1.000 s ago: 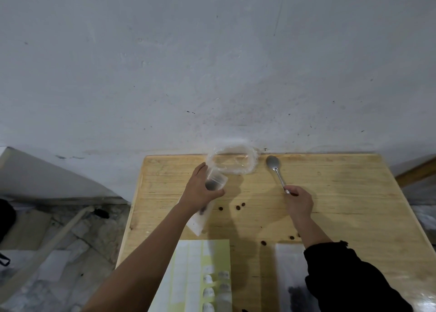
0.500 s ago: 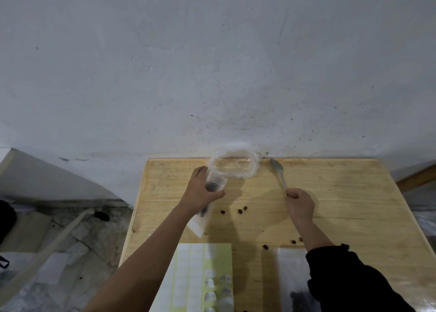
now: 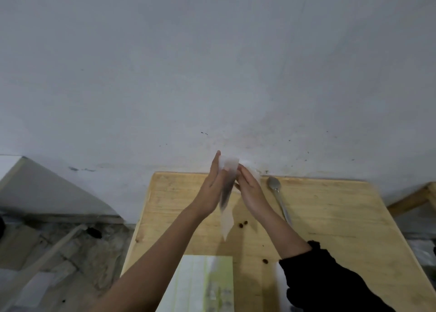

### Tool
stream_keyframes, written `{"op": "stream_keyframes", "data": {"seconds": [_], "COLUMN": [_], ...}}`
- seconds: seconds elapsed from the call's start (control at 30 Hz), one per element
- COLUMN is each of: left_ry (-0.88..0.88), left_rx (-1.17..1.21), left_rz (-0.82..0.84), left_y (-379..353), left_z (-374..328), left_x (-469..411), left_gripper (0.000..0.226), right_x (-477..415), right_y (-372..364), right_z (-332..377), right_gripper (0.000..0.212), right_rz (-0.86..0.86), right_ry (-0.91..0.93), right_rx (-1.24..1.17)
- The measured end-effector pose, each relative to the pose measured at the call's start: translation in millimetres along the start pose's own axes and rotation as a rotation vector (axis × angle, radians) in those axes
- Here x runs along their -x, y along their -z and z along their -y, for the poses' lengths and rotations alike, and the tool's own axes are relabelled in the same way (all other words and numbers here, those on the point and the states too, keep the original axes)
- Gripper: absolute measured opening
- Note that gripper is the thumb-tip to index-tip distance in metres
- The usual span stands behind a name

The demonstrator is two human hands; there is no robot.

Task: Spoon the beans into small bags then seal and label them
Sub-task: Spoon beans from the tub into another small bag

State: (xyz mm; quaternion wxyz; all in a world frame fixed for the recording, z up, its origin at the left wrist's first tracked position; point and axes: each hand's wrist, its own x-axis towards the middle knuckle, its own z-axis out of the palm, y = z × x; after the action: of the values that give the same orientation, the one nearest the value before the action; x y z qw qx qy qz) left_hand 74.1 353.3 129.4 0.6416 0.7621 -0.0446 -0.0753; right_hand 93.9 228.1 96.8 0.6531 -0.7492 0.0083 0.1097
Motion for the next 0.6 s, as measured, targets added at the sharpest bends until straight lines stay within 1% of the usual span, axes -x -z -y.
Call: {"op": "stream_keyframes", "data": {"seconds": [0.07, 0.1, 0.17, 0.2, 0.27, 0.33, 0.4, 0.53, 0.6], "left_ry": [-0.047, -0.062, -0.054, -0.048, -0.031, -0.017, -0.034, -0.097, -0.132], "left_rx": [0.049, 0.08, 0.128, 0.16, 0.27, 0.353, 0.395, 0.408, 0.388], "left_rz": [-0.031, -0.038, -0.053, -0.055, -0.069, -0.121, -0.16, -0.162, -0.157], "left_y": [0.3, 1.7, 4.4, 4.7, 3.4, -0.1, -5.7, -15.9, -20.8], "left_z": [-3.0, -2.8, -0.8, 0.8, 3.4, 2.7, -4.0, -24.1, -33.9], "left_x": [2.6, 4.4, 8.7, 10.1, 11.6, 12.4, 12.8, 10.2, 7.5], "left_gripper": [0.053, 0.047, 0.028, 0.025, 0.026, 0.031, 0.029, 0.023, 0.022], "right_x": [4.7, 9.0, 15.3, 19.1, 25.5, 31.7, 38.0, 48.4, 50.7], "right_y": [-1.8, -0.2, 5.7, 9.6, 17.6, 24.6, 31.5, 48.3, 57.0], "right_z": [5.5, 9.3, 14.2, 16.5, 21.0, 27.7, 34.0, 46.4, 53.3], "right_gripper": [0.036, 0.032, 0.025, 0.024, 0.022, 0.015, 0.01, 0.01, 0.014], "right_rz": [-0.088, -0.151, -0.282, -0.334, -0.397, -0.412, -0.401, -0.418, -0.431], "right_ry": [0.031, 0.058, 0.104, 0.117, 0.143, 0.18, 0.219, 0.232, 0.244], "right_rx": [-0.022, -0.025, -0.05, -0.06, -0.086, -0.109, -0.131, -0.079, -0.042]}}
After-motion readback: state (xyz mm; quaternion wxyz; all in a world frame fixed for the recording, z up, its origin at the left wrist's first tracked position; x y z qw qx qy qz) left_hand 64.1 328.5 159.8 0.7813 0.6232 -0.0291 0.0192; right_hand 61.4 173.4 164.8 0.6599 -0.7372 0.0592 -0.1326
